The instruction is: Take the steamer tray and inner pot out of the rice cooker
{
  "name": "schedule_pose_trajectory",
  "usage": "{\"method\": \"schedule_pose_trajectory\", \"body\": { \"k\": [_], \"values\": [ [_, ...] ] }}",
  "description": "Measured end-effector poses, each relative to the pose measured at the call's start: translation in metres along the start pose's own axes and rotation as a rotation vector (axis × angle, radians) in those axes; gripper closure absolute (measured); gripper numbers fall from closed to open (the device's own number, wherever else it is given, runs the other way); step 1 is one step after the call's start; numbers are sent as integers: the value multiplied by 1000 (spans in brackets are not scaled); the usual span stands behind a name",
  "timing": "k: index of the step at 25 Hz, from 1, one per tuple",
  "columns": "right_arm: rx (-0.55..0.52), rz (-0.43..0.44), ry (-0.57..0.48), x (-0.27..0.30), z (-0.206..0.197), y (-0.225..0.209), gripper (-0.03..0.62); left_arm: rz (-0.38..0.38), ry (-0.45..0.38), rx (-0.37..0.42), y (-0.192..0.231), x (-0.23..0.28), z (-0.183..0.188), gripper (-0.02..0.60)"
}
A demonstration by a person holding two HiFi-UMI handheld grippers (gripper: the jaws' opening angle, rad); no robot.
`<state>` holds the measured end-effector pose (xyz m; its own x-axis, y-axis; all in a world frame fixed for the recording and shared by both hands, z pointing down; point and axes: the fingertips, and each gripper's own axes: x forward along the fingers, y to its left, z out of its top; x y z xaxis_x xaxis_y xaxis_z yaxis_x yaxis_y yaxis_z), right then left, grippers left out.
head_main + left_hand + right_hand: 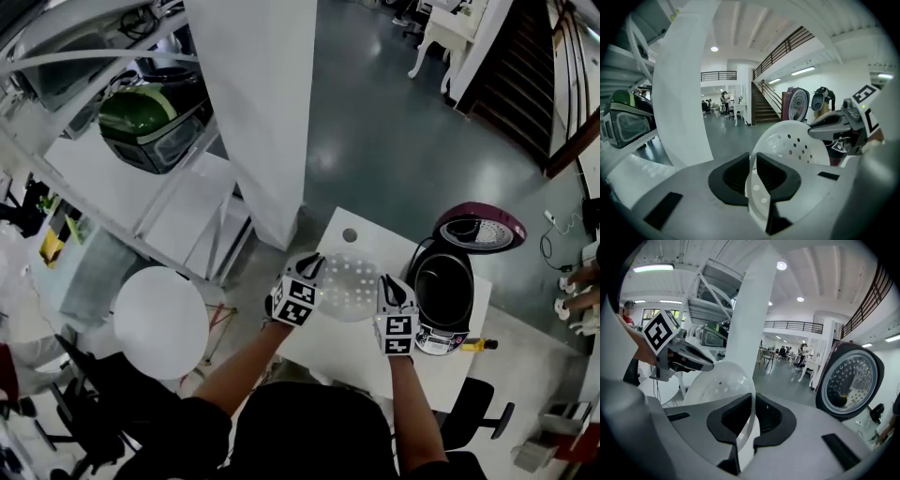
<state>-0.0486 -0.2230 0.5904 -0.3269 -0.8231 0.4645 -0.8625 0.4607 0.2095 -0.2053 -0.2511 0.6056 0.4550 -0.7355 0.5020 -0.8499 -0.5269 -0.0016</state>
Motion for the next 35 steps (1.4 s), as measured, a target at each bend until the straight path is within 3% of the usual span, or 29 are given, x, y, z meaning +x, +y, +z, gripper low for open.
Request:
{"method": "schedule_pose_trajectory", "body": {
  "k": [6, 11, 18, 25, 35],
  "values": [
    [10, 21, 140, 30, -58, 25, 577, -64, 102, -2, 2, 22, -66, 541],
    [81, 59, 252, 54, -113, 46, 577, -90, 233, -39, 1, 41, -122, 541],
    [146, 105, 387, 85, -176, 52, 577, -145, 363, -52, -5, 76, -170, 541],
    [181, 124, 470, 104, -210, 47, 574, -182, 409, -97, -11, 97, -191, 548],
    [184, 134, 525, 111, -236, 52, 568, -192, 428, -101, -16, 108, -217, 552]
  ]
}}
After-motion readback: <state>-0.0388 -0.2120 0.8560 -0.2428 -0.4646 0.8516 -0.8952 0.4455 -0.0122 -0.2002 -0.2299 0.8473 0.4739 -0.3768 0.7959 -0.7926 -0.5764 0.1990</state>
